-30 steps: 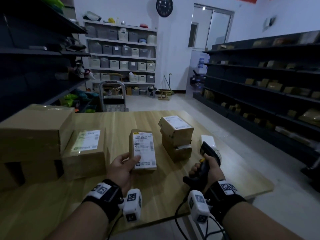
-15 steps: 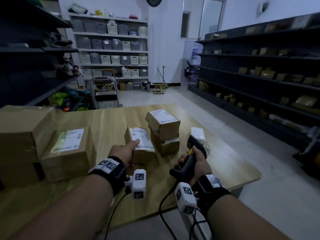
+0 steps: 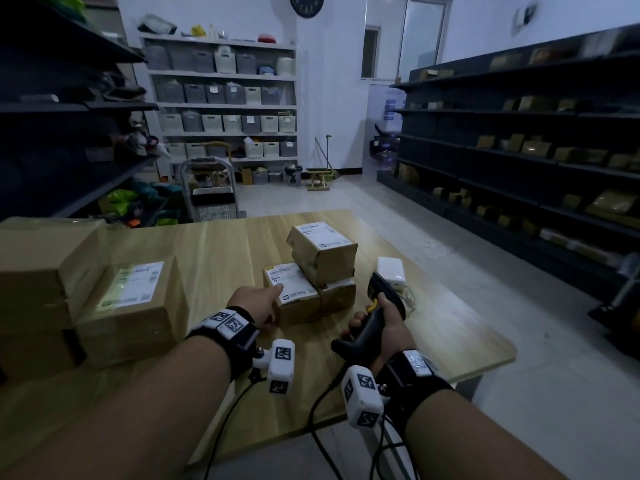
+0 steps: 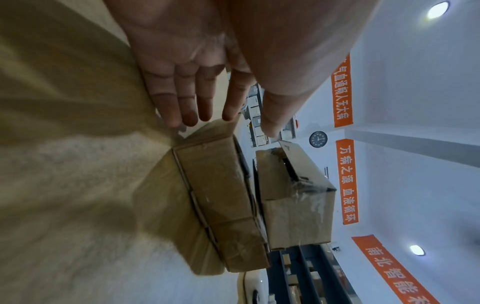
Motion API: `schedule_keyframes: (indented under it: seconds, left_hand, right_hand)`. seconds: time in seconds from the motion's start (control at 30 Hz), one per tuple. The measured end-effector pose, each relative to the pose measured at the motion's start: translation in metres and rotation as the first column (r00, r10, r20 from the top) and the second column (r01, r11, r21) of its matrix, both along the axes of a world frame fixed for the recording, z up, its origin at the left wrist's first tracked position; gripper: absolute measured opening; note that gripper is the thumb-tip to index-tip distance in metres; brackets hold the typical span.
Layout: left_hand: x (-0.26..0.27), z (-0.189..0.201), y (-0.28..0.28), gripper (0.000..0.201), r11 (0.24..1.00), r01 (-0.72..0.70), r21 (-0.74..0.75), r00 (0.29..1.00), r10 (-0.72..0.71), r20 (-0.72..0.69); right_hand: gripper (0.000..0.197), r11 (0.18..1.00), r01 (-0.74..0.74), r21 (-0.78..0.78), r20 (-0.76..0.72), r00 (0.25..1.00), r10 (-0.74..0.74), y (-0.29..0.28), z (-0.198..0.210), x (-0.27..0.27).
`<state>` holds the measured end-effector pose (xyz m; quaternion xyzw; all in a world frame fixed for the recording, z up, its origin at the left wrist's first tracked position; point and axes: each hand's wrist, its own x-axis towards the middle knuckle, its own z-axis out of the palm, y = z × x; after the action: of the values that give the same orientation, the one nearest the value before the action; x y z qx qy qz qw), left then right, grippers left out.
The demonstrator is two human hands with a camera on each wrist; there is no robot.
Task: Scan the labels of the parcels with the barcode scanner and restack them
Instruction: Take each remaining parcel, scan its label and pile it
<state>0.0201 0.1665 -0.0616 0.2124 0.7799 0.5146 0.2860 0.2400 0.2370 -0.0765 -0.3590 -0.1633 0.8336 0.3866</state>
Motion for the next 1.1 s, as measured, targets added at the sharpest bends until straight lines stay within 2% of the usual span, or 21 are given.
schedule_keyframes:
  seconds: [0.07, 0.13, 0.3, 0.37, 0.47, 0.53, 0.67, 0.8, 0.87, 0.93, 1.0, 1.1]
  left_hand:
    - [0.001, 0.004, -0.007, 0.033, 0.999, -0.025, 0.029, 0.999, 0.026, -0.041]
    - [-0.001, 0.012, -0.016, 0.032, 0.999, -0.040, 0.035, 0.983, 0.045, -0.176]
    - [-0.028, 0.049, -0.047, 0.050, 0.992, -0.117, 0.051, 0.897, 0.128, -0.423]
    - [-0.046, 0.058, -0.059, 0.060, 0.986, -0.163, -0.032, 0.846, 0.123, -0.520]
    - [-0.072, 0.057, -0.078, 0.081, 0.937, -0.220, -0.271, 0.793, 0.010, -0.609]
    - [-0.081, 0.053, -0.089, 0.088, 0.883, -0.239, -0.403, 0.767, -0.083, -0.637]
    - [-0.082, 0.047, -0.101, 0.072, 0.786, -0.293, -0.545, 0.683, -0.227, -0.694]
    - [-0.067, 0.052, -0.102, 0.048, 0.748, -0.290, -0.597, 0.616, -0.332, -0.715]
    - [-0.049, 0.056, -0.097, 0.049, 0.731, -0.271, -0.626, 0.556, -0.412, -0.722]
    - [-0.035, 0.054, -0.088, 0.062, 0.713, -0.225, -0.664, 0.521, -0.488, -0.700]
    - [-0.021, 0.057, -0.083, 0.074, 0.722, -0.156, -0.674, 0.528, -0.516, -0.675]
    - [-0.015, 0.068, -0.084, 0.084, 0.818, -0.105, -0.565, 0.632, -0.383, -0.673]
  right_hand:
    - [0.042, 1.000, 0.001, -0.001, -0.012, 1.000, -0.001, 0.000, 0.001, 0.000]
    - [0.043, 1.000, -0.009, 0.004, -0.025, 1.000, 0.010, -0.003, 0.003, 0.002]
    - [0.042, 1.000, -0.019, 0.016, -0.021, 1.000, 0.020, -0.006, 0.004, 0.003]
    - [0.041, 1.000, -0.013, 0.020, 0.017, 1.000, 0.013, -0.006, 0.003, 0.000]
    - [0.040, 0.999, -0.023, 0.037, 0.092, 0.996, 0.019, -0.007, 0.004, -0.002]
    - [0.043, 0.999, -0.033, 0.040, 0.130, 0.991, 0.028, -0.008, 0.005, -0.001]
    - [0.041, 0.999, -0.033, 0.041, 0.129, 0.991, 0.027, -0.008, 0.005, 0.000]
    - [0.042, 0.998, -0.036, 0.056, 0.152, 0.988, 0.027, 0.000, -0.004, -0.002]
    - [0.043, 0.996, -0.036, 0.080, 0.178, 0.984, 0.022, 0.006, -0.011, -0.003]
    - [0.041, 0.995, -0.034, 0.097, 0.201, 0.980, 0.014, 0.010, -0.015, -0.003]
    - [0.041, 0.994, -0.029, 0.105, 0.216, 0.976, 0.006, 0.012, -0.018, -0.003]
    - [0.045, 0.992, -0.023, 0.125, 0.210, 0.978, -0.003, 0.013, -0.023, -0.003]
